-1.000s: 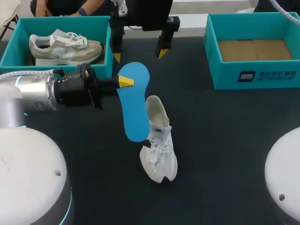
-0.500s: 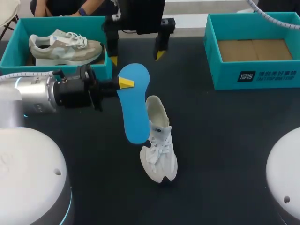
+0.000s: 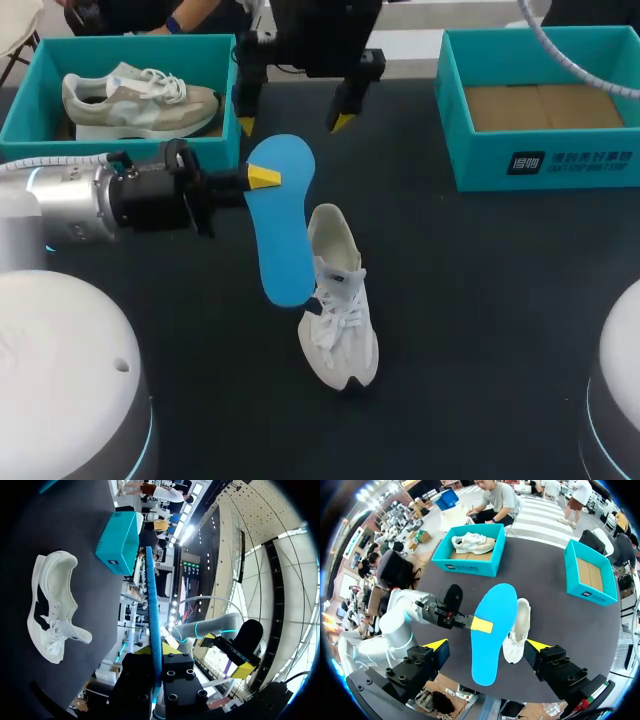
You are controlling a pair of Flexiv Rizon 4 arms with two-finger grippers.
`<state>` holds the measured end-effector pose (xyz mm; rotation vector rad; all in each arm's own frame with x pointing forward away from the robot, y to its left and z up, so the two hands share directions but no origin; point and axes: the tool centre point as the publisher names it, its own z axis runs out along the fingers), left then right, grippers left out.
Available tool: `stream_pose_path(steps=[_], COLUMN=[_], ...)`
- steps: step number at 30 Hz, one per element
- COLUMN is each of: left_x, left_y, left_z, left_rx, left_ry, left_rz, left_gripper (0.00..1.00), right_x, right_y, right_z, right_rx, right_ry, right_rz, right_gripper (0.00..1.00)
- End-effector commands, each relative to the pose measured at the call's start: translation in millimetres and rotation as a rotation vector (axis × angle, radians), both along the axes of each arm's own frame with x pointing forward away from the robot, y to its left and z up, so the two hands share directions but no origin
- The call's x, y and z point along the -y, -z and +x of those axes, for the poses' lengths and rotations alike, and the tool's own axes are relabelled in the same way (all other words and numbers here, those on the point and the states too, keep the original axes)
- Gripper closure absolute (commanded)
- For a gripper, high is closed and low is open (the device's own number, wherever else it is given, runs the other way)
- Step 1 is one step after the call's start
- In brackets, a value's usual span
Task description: Take the shoe out of the shoebox, open the shoe tongue, remove and reinsert the insole, then place the shoe into the shoebox
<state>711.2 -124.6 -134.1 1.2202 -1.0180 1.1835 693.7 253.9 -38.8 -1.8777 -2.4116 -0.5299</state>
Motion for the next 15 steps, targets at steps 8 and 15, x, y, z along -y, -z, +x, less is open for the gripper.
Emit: stream_pose_path(steps=[8, 15], left_x=[-9, -14], left_y=[0, -1], left_z=[-1.0, -2.1], left_rx=[-0.002, -0.005], left_ry=[-0.008, -0.018], left_rz=[-0.008, -0.014], left_gripper=[1.0, 1.0], right_x=[43, 53], right_y=[41, 53], right_z=[-1.1, 0.3], right_rx=[-0.038, -0.052], right_ry=[-0.098, -0.111], right_rz=[0.599, 0.804], right_gripper=[0.0, 0.0])
